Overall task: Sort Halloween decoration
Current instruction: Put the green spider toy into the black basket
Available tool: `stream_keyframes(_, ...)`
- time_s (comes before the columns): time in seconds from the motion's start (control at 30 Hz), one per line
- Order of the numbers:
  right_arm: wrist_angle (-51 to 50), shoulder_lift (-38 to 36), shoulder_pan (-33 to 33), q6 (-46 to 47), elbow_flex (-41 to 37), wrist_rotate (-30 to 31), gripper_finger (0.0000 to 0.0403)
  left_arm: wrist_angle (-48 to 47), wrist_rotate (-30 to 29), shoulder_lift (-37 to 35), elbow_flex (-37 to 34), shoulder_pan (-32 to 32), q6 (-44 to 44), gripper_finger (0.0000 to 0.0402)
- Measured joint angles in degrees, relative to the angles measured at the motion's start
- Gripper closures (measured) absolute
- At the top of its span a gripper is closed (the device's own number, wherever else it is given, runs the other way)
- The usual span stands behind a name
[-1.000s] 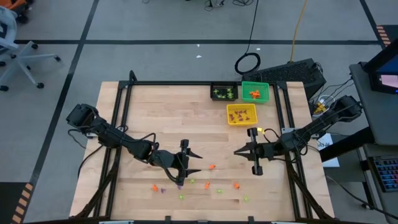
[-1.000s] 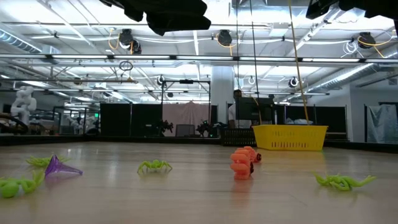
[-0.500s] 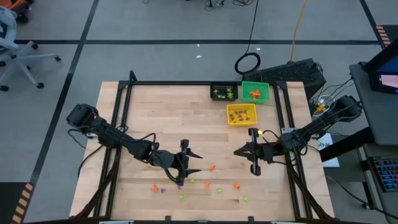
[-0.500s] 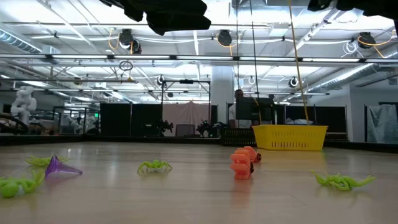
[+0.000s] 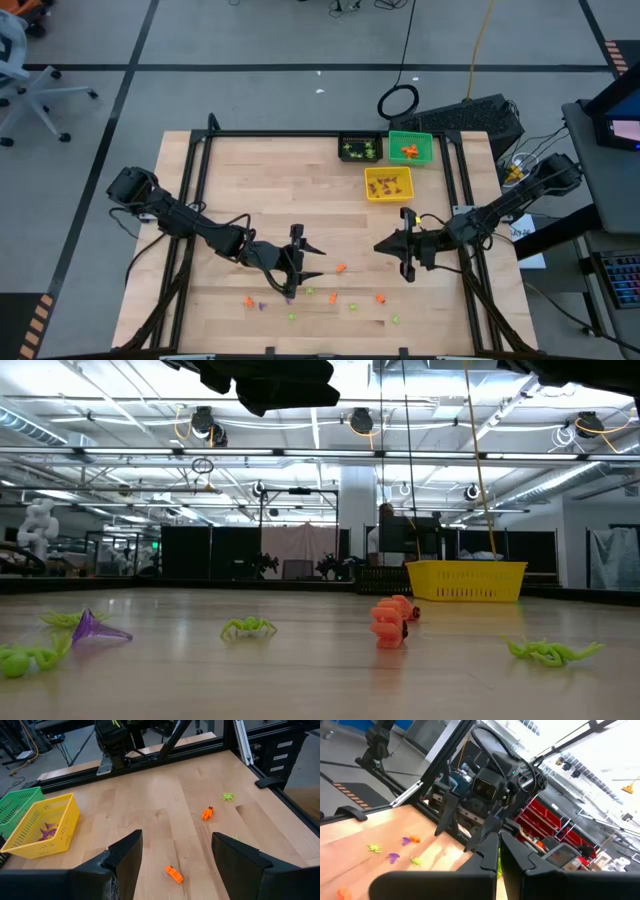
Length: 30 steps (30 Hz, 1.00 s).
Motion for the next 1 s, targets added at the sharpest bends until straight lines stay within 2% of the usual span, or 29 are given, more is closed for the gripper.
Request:
stream_keyframes(0.23, 0.05, 0.00, 0.04, -0.57, 0.00, -2.96, 0.0403, 0.00, 0.00, 0.00, 0.00, 0.00, 0.02, 0.0164)
stream_keyframes(0.7, 0.04, 0.00, 0.04, 1.70, 0.00, -2.46, 0.0403, 0.00, 0.00, 0.00, 0.00, 0.00, 0.04, 0.0164)
stream_keyframes(0.8, 0.14, 0.00, 0.03, 5.79, 0.00, 0.50, 0.0403, -0.02, 0.00, 0.00, 0.00, 0.00, 0.04, 0.0164)
stream_keyframes(1.0, 0.49, 0.00, -0.88, 17.02, 0.00, 10.83, 0.0403, 0.56, 0.00, 0.00, 0.00, 0.02, 0.10, 0.0164)
